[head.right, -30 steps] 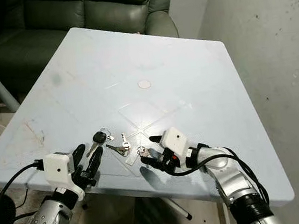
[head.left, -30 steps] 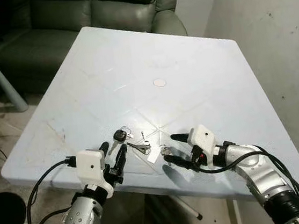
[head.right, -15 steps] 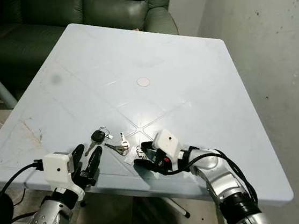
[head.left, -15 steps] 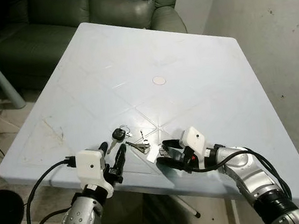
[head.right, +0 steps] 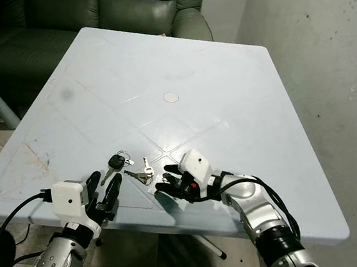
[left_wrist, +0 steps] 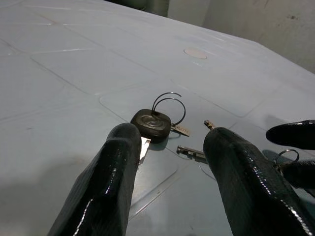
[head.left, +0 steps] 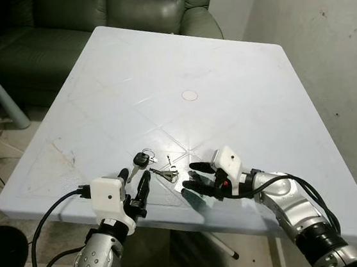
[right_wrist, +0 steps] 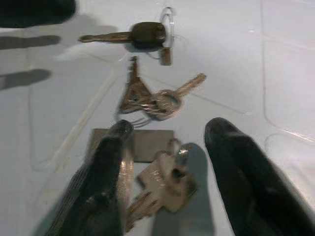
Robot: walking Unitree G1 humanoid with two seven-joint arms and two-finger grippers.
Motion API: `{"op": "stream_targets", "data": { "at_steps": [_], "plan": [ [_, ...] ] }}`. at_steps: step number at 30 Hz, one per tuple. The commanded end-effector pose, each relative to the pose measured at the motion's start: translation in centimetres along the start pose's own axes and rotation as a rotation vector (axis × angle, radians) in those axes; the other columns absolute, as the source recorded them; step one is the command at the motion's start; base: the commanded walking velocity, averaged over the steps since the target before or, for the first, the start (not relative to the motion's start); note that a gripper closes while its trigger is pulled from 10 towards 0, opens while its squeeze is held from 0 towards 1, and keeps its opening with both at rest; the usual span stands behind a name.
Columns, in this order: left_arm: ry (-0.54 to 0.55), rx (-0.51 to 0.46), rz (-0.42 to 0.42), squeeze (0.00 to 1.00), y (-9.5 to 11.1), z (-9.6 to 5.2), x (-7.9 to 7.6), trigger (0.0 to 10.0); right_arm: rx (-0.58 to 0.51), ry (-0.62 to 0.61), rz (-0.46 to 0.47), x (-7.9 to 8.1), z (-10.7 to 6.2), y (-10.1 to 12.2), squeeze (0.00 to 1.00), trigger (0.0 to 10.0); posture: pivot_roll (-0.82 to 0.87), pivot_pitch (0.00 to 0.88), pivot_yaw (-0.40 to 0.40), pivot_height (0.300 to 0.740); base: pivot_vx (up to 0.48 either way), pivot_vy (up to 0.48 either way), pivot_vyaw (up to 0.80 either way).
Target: Hang keys on a hook
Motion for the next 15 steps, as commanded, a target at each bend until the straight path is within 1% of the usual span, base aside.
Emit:
{"op": "stream_targets", "data": {
  "at_steps": [1, 7, 10, 11, 12, 13, 14, 15],
  "plan": [
    [-0.009, -0.004, 0.015, 0.0, 0.33, 0.04, -0.27, 10.0, -0.014, -0.031, 0.009, -0.82, -0.44, 0.16, 0.0, 0.0, 0.04, 0.108, -0.149, 0.74, 0.0, 0.0, 0.0],
    [-0.006, -0.005, 0.018, 0.0, 0.42, 0.01, -0.06, 10.0, -0.01, -0.046, -0.001, -1.27, -0.56, 0.17, 0.0, 0.0, 0.04, 0.108, -0.149, 0.74, 0.0, 0.0, 0.0],
    [-0.007, -0.006, 0.018, 0.0, 0.45, 0.01, -0.06, 10.0, -0.011, -0.039, -0.01, -1.24, -0.58, 0.14, 0.0, 0.0, 0.04, 0.108, -0.148, 0.74, 0.0, 0.0, 0.0],
    [-0.007, -0.004, 0.018, 0.0, 0.42, 0.0, -0.07, 10.0, -0.011, -0.029, -0.001, -1.18, -0.63, 0.07, 0.0, 2.4, 0.04, 0.111, -0.147, 0.74, 0.0, 0.0, 0.0],
    [-0.007, -0.002, 0.019, 0.0, 0.37, 0.0, -0.08, 10.0, -0.01, -0.02, 0.005, -1.14, -0.74, -0.01, 0.0, 2.4, 0.04, 0.111, -0.147, 0.74, 0.0, 0.0, 0.0],
    [-0.007, -0.002, 0.018, 0.0, 0.38, -0.02, -0.08, 10.0, -0.005, -0.021, 0.0, -1.17, -0.81, -0.07, 0.0, 3.7, 0.04, 0.113, -0.146, 0.74, 0.0, 0.0, 0.0],
    [-0.007, -0.002, 0.016, 0.0, 0.39, -0.03, -0.08, 10.0, -0.002, -0.023, -0.005, -1.21, -0.85, -0.11, 0.0, 3.7, 0.04, 0.113, -0.146, 0.74, 0.0, 0.0, 0.0],
    [-0.007, 0.0, 0.018, 0.0, 0.36, -0.05, -0.07, 10.0, 0.001, -0.007, -0.012, -1.07, -0.98, -0.22, 0.0, 7.6, 0.04, 0.113, -0.146, 0.74, 0.0, 0.0, 0.0]
  ]
}}
Point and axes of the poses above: a point about 5 cm out from each wrist's last joint towards the gripper, its own z axis pointing out of the wrist towards the gripper, its own y axis along the axis of the wrist's last joint, x = y × z, the point moved 4 cm from there along z, pointing out of the wrist towards the gripper, and after that the axes turned 8 degrees about -z, right-handed, at the moved point
